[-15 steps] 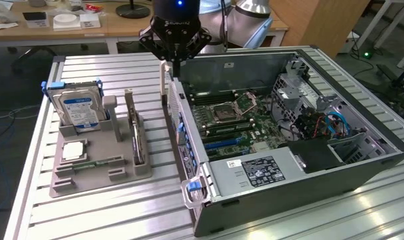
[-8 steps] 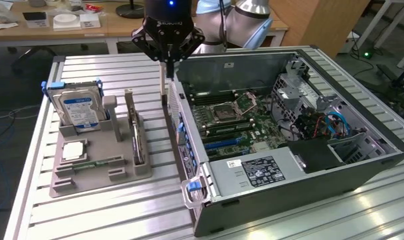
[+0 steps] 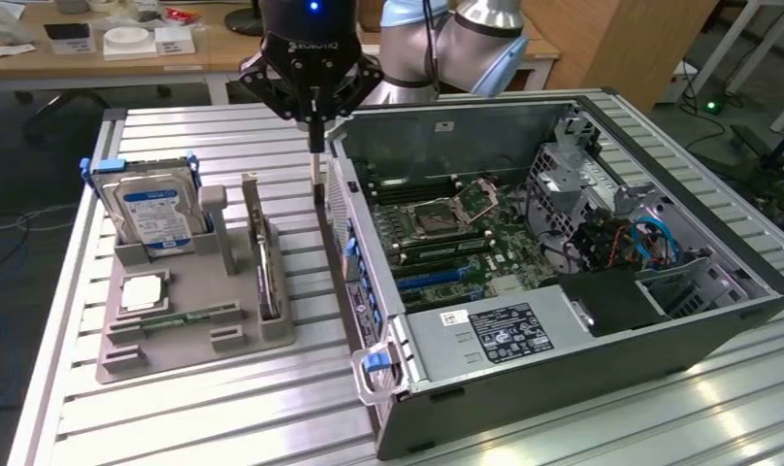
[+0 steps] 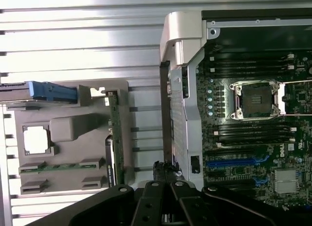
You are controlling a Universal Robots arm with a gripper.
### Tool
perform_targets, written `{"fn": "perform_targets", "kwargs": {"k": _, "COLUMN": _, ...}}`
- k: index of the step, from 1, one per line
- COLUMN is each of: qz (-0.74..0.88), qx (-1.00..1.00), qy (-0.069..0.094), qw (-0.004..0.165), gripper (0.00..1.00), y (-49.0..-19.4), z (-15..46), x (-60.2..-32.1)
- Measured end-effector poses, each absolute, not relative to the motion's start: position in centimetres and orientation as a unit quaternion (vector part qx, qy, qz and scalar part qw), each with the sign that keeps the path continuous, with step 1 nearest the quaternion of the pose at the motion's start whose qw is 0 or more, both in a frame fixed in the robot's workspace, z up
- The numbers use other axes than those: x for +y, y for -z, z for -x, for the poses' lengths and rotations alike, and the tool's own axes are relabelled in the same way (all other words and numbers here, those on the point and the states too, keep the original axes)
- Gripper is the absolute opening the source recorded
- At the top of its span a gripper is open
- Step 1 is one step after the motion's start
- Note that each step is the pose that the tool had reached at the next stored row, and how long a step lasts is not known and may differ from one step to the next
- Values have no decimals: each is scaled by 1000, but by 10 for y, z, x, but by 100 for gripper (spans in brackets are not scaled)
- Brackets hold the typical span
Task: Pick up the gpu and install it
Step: 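Reach for the gpu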
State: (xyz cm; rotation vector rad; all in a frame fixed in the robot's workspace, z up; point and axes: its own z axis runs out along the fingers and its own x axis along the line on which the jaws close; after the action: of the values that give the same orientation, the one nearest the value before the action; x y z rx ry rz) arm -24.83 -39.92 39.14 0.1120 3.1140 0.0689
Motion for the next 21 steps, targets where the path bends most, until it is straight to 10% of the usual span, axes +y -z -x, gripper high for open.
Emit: {"fn": "perform_targets", "kwargs": {"k": 21, "qz": -36, "qx": 999, "qy": -22, "qw": 12, "gripper": 10, "y": -390, "z": 280, "x": -399}}
